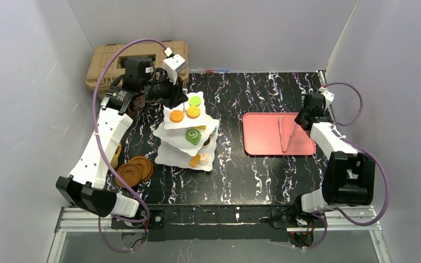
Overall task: Serve the afternoon tea
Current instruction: Move the desert table to the center of the board.
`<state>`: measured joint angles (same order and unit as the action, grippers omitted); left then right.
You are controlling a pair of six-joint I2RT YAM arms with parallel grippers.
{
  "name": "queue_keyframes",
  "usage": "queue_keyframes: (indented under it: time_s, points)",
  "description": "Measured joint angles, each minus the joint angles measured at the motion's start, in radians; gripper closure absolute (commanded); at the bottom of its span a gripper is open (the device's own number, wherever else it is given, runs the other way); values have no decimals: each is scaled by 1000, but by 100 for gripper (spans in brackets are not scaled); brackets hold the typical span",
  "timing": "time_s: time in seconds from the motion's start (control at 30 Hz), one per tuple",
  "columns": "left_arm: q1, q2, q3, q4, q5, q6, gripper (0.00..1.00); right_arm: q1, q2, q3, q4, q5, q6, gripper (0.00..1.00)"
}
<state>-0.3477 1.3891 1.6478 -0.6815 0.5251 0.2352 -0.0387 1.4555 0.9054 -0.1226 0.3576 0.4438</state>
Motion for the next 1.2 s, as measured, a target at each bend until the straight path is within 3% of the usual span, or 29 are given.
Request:
queue_keyframes:
  time_s: [0.07,0.43,0.77,1.2]
  points:
    - [0,16,11,0,-1,-8,100,27,-19,-1,0,-10,3,91]
    - [1,92,73,27,-3,-103,100,221,-156,-57,52,-12,10,91]
    - [-30,160,91,154,-19,-196,100,245,-202,-119,85,-9,10,91]
    - [-91,313,222,219,-3,-96,100,249,-219,-138,125,-19,10,93]
